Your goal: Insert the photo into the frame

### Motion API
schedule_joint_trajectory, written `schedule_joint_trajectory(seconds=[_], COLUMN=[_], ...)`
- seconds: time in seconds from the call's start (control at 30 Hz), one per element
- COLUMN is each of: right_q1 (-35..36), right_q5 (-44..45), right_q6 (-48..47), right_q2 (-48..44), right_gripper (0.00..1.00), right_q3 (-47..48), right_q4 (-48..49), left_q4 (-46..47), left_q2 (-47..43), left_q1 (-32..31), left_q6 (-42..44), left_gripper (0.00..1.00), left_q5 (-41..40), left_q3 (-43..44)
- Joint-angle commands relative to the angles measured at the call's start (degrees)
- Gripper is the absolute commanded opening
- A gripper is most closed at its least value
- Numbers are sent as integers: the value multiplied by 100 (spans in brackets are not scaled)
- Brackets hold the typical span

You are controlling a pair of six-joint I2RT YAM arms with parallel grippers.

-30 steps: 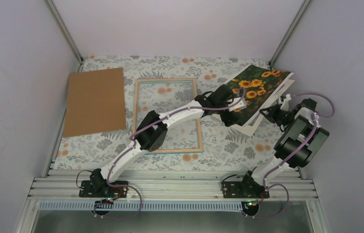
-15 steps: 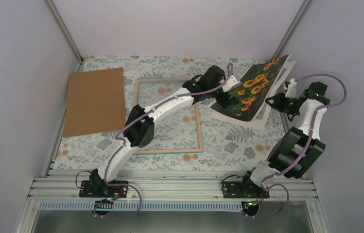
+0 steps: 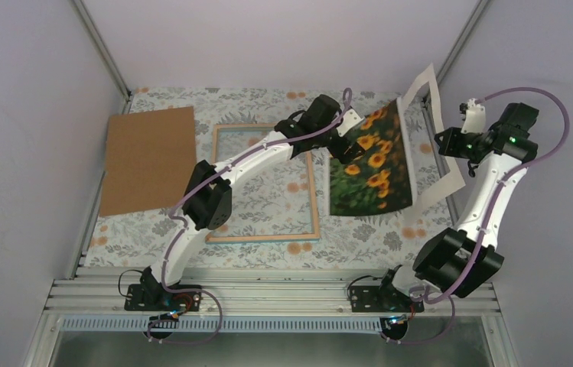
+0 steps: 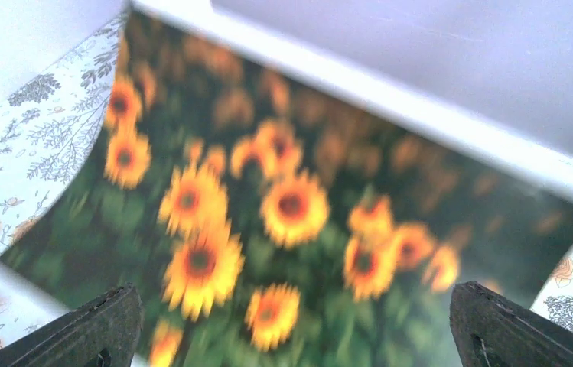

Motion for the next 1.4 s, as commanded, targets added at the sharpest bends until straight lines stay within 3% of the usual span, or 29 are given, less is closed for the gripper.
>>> schedule_joint_trajectory(seconds=[0.0, 0.3, 0.63, 0.83, 1.07, 1.37], right_q1=[1, -1, 17, 311, 1335, 2576], right_q5=[273, 285, -1660, -2564, -2816, -2316], right_q6=[-141, -198, -88, 1449, 3222, 5554], right_q2=[-171, -232, -620, -971, -944, -728], right_gripper=[4, 4, 4, 3, 3, 3], right_q3=[247, 844, 851, 305, -160, -1053], right_q4=[-117, -75, 225, 1763, 3545, 5810], left_q4=[71, 74, 217, 1155, 2071, 2041], left_q2=[-252, -346, -976, -2169, -3588, -4964], left_q1=[22, 95, 490, 1207, 2248, 3787], left_q6=[-65, -50, 23, -514, -1265, -1326], left_gripper=[100, 100, 100, 100, 100, 100], left_q5=[24, 6, 186, 989, 1859, 1656], left_q3=[-108, -218, -574, -2079, -4004, -5273])
